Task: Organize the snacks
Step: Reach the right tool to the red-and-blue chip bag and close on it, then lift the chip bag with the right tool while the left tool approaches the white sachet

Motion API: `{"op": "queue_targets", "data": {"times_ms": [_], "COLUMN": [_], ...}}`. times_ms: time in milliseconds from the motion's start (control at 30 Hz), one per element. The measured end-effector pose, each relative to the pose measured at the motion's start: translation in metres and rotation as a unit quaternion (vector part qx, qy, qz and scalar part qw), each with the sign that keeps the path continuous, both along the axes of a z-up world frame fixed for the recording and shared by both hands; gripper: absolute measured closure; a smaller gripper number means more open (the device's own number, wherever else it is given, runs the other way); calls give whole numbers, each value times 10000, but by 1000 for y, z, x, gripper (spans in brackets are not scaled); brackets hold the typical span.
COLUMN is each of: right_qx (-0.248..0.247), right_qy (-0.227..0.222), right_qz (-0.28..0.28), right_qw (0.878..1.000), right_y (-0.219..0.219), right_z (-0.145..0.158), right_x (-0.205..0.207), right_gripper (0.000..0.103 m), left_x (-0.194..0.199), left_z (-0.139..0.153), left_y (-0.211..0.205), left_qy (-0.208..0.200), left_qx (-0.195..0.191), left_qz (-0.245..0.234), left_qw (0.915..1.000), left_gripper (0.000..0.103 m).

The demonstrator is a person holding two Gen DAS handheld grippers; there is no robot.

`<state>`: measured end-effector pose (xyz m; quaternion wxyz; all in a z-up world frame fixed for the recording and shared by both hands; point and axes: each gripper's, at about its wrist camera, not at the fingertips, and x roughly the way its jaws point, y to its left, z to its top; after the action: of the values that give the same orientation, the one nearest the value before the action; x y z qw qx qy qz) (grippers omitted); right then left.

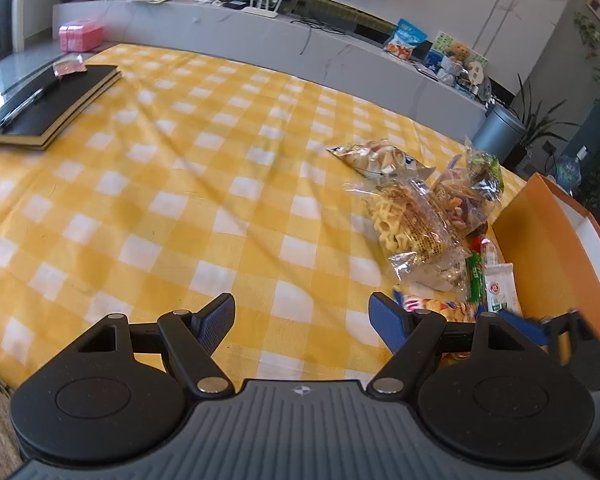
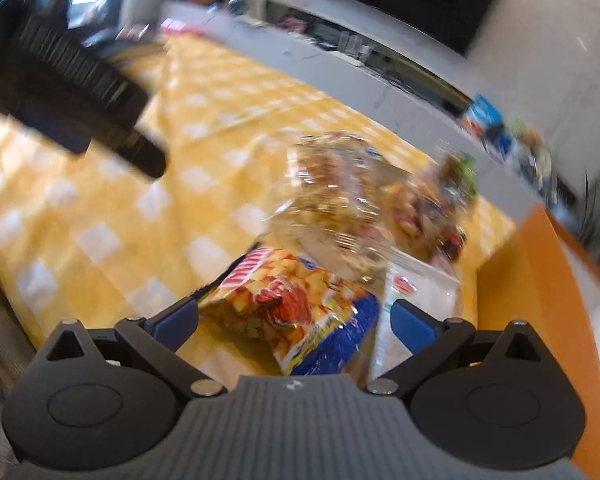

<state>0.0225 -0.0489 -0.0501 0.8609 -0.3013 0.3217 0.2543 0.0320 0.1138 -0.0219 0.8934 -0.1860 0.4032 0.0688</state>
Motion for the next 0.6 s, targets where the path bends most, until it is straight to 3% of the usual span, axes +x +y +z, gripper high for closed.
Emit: {"op": "queue_targets", "data": {"times_ms": [67,233,333,433,467,533,600], "right_qx": [159,777,1075,938,869,1041,1569], "right_qy": [-15,458,501,396,348,588,973], "right_qz": [-41,-493,-702,-648,-686,-802,-915], "right_qw": [9999,9947,9905,9927,9932,9896,9785], "right_y": [-3,-10,-16,-16,-16,-24,-40], "right_z": [-2,-5,-4,-3,-1,6,18], "right_x": [2,25,25,18,17,18,18], "right_gripper": [3,6,27,37,50,52,54], "left_x": [-1,-2,-3,-3,-2,-2,-2], "left_z": [1,2,3,2,2,2,2], "left_y": [3,3,3,4,4,2,0], "left_qy": [-33,-47,-53,-38,-32,-27,-44], "left_qx": [-36,-121,-108,-108,-104,-74,-34], "left_qz": [54,42,50,92,79,33,-9], "left_qw": [10000,9999,9999,9999,9999,10000,10000], "left_gripper": [14,14,14,14,14,14,14]}}
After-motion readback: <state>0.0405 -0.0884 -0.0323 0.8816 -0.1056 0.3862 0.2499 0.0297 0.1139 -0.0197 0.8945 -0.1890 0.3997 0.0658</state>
